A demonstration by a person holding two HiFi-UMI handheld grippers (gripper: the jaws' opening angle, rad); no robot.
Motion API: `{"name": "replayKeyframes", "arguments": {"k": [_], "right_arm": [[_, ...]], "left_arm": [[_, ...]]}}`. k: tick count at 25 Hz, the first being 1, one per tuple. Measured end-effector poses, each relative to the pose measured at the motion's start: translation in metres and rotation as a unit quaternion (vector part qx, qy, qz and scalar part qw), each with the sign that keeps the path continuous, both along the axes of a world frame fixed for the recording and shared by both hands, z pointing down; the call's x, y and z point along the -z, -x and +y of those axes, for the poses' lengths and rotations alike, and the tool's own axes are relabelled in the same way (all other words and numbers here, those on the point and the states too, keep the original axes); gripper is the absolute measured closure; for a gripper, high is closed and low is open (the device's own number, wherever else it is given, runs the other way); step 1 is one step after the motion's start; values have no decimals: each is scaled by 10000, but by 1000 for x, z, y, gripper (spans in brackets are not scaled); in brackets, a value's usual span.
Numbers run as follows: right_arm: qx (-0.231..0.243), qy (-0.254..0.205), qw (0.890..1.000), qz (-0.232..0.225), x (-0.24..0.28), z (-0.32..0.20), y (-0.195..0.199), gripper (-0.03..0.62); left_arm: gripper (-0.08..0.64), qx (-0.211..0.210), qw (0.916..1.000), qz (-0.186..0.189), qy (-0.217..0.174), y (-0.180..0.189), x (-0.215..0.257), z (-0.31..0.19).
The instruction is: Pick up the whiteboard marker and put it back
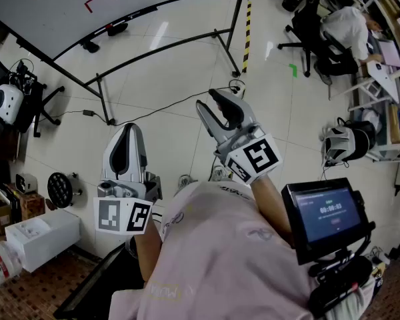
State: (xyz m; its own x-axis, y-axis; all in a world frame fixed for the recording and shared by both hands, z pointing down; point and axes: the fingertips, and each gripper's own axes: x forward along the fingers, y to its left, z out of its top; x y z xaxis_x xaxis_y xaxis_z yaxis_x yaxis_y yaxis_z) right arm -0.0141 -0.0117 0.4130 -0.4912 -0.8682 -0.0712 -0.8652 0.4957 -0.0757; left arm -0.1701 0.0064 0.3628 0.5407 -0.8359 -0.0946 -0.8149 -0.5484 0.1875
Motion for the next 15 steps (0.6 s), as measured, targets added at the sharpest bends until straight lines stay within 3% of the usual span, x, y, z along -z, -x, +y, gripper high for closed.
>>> {"name": "replayKeyframes", "arguments": {"k": [6, 11, 15], "right_arm": [[77, -88, 9994, 339, -6, 12, 6, 466], [-40, -40, 9998, 177, -8, 12, -5, 466], [-160, 61, 9999, 6, -6, 7, -5, 467]], "left_arm": [[555, 459, 9988, 94, -140, 15, -1, 7], [552, 1249, 9908, 342, -383, 41, 9, 12], [495, 1506, 9878, 261, -296, 60, 9, 9]]}}
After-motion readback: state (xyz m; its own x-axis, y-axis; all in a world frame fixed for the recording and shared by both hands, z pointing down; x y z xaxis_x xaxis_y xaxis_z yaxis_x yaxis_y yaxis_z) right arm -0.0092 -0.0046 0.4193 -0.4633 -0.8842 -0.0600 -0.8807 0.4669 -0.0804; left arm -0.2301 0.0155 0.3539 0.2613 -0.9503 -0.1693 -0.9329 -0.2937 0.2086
